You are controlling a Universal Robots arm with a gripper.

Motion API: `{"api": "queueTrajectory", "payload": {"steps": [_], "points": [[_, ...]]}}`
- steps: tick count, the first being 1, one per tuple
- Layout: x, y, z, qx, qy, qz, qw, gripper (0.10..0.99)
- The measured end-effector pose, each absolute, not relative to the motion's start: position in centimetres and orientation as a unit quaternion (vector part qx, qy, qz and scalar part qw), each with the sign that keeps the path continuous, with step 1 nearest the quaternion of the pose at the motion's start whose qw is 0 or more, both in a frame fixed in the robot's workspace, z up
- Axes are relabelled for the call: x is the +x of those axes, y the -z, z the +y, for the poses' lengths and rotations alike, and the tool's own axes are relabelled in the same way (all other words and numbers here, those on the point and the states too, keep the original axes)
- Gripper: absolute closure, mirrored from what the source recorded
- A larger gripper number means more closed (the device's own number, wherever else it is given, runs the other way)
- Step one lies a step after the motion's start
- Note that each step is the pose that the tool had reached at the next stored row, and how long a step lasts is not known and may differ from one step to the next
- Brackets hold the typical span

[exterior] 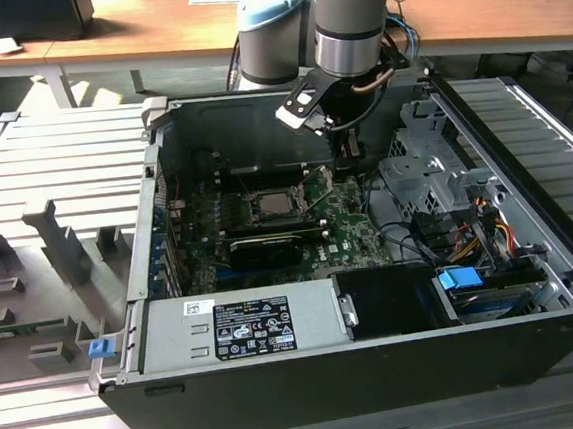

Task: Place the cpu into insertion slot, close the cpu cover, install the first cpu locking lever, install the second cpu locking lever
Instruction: 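Close the cpu cover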

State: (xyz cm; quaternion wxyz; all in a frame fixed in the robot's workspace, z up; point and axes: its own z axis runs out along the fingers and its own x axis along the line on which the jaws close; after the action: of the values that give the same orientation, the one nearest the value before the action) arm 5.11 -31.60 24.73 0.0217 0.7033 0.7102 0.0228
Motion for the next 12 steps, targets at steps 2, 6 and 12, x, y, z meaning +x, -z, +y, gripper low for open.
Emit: {"api": "queueTrajectory", "payload": {"steps": [2, 6, 12], "points": [[4.97, -24.73, -31.61, 0.703, -0.023, 0.710, 0.022, 0.980], [4.72, -24.75, -31.60, 0.703, -0.023, 0.710, 0.022, 0.980], [4.30, -24.74, -31.60, 0.703, -0.023, 0.710, 0.022, 0.980]]}}
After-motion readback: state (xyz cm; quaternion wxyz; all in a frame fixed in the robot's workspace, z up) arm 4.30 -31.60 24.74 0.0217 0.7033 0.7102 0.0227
